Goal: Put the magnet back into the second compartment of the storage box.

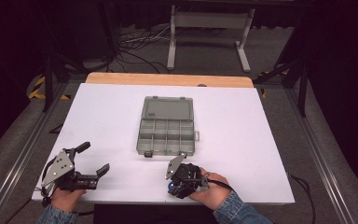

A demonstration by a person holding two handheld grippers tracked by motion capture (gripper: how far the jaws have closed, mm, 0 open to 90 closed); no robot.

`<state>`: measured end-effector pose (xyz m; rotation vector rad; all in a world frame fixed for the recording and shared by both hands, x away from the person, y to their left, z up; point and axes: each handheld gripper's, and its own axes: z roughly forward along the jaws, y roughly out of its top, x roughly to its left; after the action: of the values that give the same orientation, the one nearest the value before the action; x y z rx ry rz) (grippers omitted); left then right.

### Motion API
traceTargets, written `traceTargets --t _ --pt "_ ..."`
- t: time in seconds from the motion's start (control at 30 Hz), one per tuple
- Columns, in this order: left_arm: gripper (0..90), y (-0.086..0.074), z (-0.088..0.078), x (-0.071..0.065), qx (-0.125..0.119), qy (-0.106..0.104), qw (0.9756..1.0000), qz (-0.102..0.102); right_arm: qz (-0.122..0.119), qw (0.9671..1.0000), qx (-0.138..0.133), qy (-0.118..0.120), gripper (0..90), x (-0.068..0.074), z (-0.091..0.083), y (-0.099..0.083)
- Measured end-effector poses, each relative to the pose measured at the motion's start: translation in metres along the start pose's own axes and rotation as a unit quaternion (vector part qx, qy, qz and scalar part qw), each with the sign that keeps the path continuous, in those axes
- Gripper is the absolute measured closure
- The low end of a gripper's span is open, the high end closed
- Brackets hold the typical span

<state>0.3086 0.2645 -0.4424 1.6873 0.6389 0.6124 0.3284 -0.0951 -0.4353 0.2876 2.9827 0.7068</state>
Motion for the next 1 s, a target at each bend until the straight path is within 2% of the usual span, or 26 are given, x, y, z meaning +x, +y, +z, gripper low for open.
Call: traceTargets --t 0.13,0.37,0.47,0.8,0.87,0.9,1.0 --pt "0.6 0.000 0.000 0.000 0.001 -0.001 1.0000 0.000 0.000 1.0000 0.002 0.003 61.7 0.001 -0.001 0.000" --pt "0.6 0.000 0.000 0.000 0.000 0.000 1.0000 0.000 -0.007 1.0000 -0.003 0.003 62.1 -0.001 -0.002 0.001" --pt "0.6 0.000 0.000 0.000 0.000 0.000 1.0000 0.000 0.002 1.0000 -0.005 0.004 62.1 -0.002 -0.009 0.003" --pt "0.6 0.000 0.000 0.000 -0.001 0.001 1.0000 -0.001 -0.004 0.9998 -0.019 0.000 62.1 -0.010 -0.026 0.010" --pt "0.6 0.000 0.000 0.000 0.000 0.000 1.0000 -0.001 0.004 0.9998 -0.018 -0.004 62.1 -0.011 -0.032 0.011" --pt "0.6 0.000 0.000 0.000 0.000 0.000 1.0000 -0.001 -0.003 0.9997 -0.025 -0.005 62.1 -0.013 -0.032 0.011" --pt "0.6 0.000 0.000 0.000 -0.001 0.000 1.0000 -0.001 0.004 0.9996 -0.026 -0.004 62.1 -0.015 -0.038 0.012"
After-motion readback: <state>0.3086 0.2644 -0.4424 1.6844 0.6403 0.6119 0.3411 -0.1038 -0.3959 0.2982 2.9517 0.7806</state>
